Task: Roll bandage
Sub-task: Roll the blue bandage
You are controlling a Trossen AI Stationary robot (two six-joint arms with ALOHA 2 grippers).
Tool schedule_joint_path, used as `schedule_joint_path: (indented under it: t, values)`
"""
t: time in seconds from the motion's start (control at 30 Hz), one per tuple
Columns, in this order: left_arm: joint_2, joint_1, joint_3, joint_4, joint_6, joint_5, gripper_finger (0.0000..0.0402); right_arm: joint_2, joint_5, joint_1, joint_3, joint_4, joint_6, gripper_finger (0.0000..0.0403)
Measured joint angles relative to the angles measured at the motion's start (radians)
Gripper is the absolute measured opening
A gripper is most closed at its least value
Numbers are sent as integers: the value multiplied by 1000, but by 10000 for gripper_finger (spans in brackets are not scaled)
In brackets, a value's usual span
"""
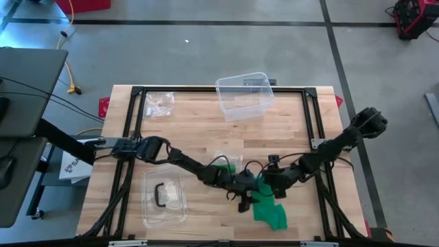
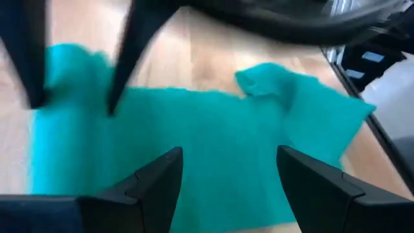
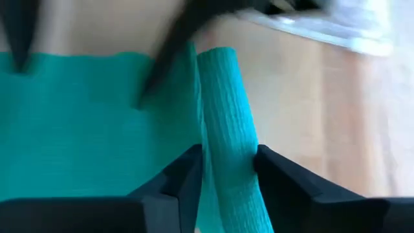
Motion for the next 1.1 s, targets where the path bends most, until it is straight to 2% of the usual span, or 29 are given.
schedule_joint_path:
  t: [0.13,0.23,0.37,0.57,0.8,1.1]
  values:
    - [9,-3,0,4,-6,75,241,-28,-89,-13,19,4,-9,124]
    - [12,-17,0,-16,-15,98,241,-44,-106,-31,23,12,-2,122]
    - [12,-24,0,-36,-17,92,241,-28,-109,-57,23,26,-8,122]
    - [12,-24,0,-51,-37,72,241,19,-175,-73,23,90,-37,122]
    - [10,-33,0,-66,-47,66,241,6,-207,-72,23,106,-28,122]
    - [-113,-102,0,-332,-66,58,241,-6,-214,-72,23,44,34,122]
